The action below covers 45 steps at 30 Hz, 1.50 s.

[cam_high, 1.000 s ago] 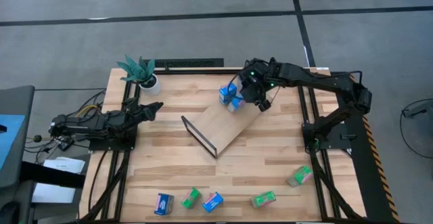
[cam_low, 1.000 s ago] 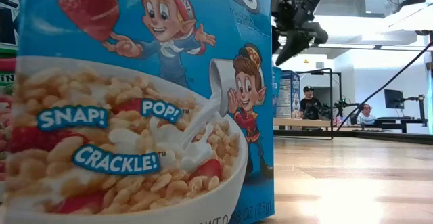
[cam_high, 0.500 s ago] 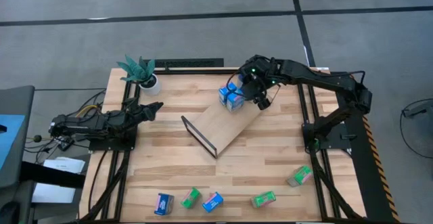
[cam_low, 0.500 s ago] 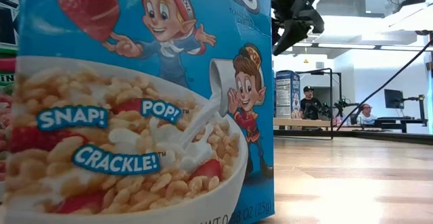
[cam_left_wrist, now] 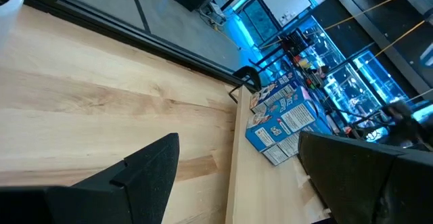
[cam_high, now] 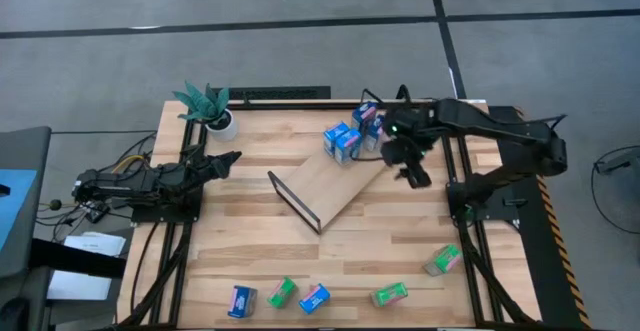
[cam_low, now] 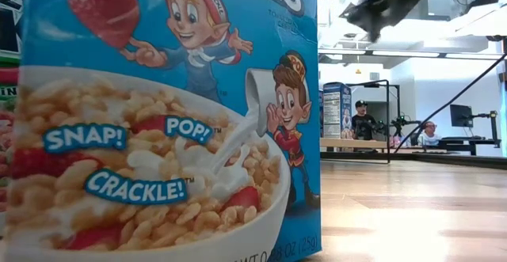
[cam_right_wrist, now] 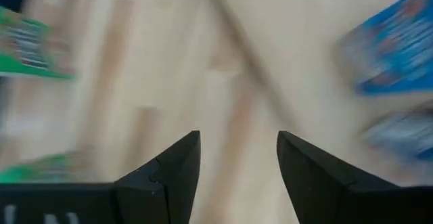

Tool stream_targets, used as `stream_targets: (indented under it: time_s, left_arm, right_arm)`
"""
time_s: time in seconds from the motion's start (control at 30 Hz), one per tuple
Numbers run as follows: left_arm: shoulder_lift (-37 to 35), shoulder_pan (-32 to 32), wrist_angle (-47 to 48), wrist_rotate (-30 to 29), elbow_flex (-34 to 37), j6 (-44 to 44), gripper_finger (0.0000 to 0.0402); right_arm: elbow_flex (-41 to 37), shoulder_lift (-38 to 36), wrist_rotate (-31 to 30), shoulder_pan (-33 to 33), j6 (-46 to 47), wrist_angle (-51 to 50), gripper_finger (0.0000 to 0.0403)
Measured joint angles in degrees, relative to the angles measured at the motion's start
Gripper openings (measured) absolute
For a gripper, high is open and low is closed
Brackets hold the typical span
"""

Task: Stack cereal on shelf
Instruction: Put the middle green cereal box on the shelf

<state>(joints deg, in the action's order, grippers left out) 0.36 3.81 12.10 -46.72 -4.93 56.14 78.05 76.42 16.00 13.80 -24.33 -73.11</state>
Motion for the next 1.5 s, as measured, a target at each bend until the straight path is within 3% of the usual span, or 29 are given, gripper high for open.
stream_targets:
  time_s: [0.13,0.3,0.37,0.53,0.63,0.9,1.17,1.33,1.5]
  left_arm:
    - [0.0,0.0,0.0,-0.1,0.0,-0.3,0.0293]
    - [0.0,0.0,0.0,0.8,0.0,0.1,0.0293]
    - [0.0,0.0,-0.8,5.6,0.0,1.0,0.0293]
    - [0.0,0.0,-8.6,25.2,-0.1,1.7,0.0293]
    - [0.9,0.0,-7.7,33.2,-3.2,4.5,0.0293]
    - [12.9,2.4,-4.8,45.0,-18.6,0.5,0.0293]
    - [34.4,11.0,1.6,46.9,-37.8,-6.8,0.0293]
    - [46.4,17.4,6.4,44.9,-48.4,-9.3,0.0293]
    - [54.5,20.7,8.0,38.9,-55.7,-9.5,0.0293]
  right_arm:
    - [0.0,-2.5,1.0,-6.3,12.1,-6.6,0.0217]
    - [0.0,-5.5,1.0,-15.6,22.2,-7.0,0.0216]
    - [-0.3,-6.6,0.1,-17.2,24.9,-7.0,0.0216]
    - [-4.2,-9.3,-1.7,-19.4,33.4,-4.4,0.0216]
    - [-8.0,-11.0,-4.4,-23.2,40.8,0.2,0.0217]
    - [-14.2,-9.8,-12.9,-34.8,55.0,14.5,0.0217]
    - [-14.3,-3.6,-16.0,-37.9,56.4,34.1,0.0217]
    - [-14.3,-1.9,-14.7,-40.5,51.3,32.2,0.0217]
    - [-14.2,-2.2,-12.9,-42.5,44.1,31.7,0.0217]
